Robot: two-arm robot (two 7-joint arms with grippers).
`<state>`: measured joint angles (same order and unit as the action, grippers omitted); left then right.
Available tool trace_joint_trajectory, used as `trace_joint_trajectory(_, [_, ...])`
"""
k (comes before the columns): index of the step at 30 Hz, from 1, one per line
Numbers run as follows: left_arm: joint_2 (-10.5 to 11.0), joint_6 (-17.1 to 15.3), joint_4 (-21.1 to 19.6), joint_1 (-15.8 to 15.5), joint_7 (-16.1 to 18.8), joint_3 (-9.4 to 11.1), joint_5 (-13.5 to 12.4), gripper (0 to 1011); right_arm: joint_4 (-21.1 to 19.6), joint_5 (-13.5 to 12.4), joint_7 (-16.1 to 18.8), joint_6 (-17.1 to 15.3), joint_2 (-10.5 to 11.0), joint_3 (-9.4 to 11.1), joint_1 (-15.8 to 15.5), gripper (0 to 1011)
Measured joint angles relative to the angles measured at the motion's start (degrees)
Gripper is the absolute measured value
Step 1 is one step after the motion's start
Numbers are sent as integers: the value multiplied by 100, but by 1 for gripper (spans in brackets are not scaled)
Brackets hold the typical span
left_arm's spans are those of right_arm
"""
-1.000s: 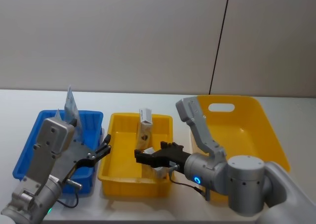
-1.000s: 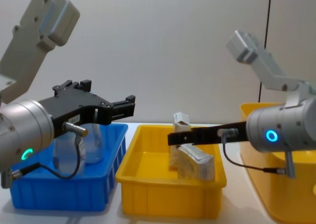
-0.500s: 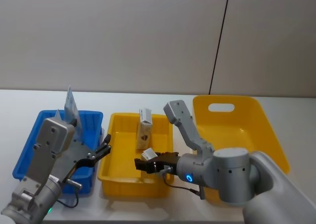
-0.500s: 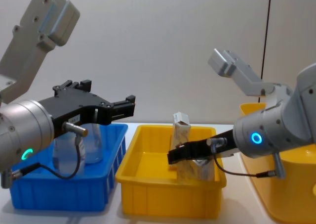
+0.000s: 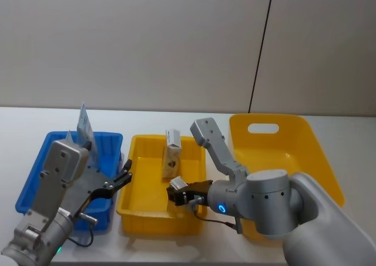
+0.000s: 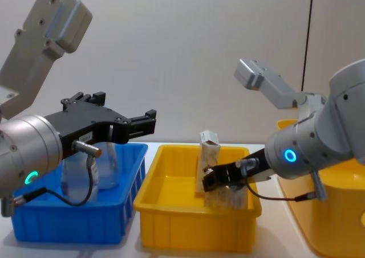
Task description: Bimanual collaborative sorting of washing and personal care products
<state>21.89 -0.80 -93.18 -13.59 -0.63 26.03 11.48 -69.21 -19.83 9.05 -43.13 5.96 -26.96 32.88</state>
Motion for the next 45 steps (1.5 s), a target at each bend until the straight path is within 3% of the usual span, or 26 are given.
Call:
trace_joint_trajectory(14, [0, 0, 0, 0, 0, 0, -1, 1001, -427, 258, -175, 253, 105, -17, -67, 306])
trace_joint_trajectory(29, [0, 0, 0, 0, 0, 0, 0, 1001, -1211, 602, -407, 813, 350, 77, -220, 214])
trace_joint_trajectory(36, [0, 0, 0, 0, 0, 0, -1, 1001, -1681, 755, -624, 1016, 518, 267, -386, 185])
trace_joint_trajectory(45, [0, 0, 0, 0, 0, 0, 0, 1001, -2365, 901, -1026, 1081, 723, 671, -773, 175])
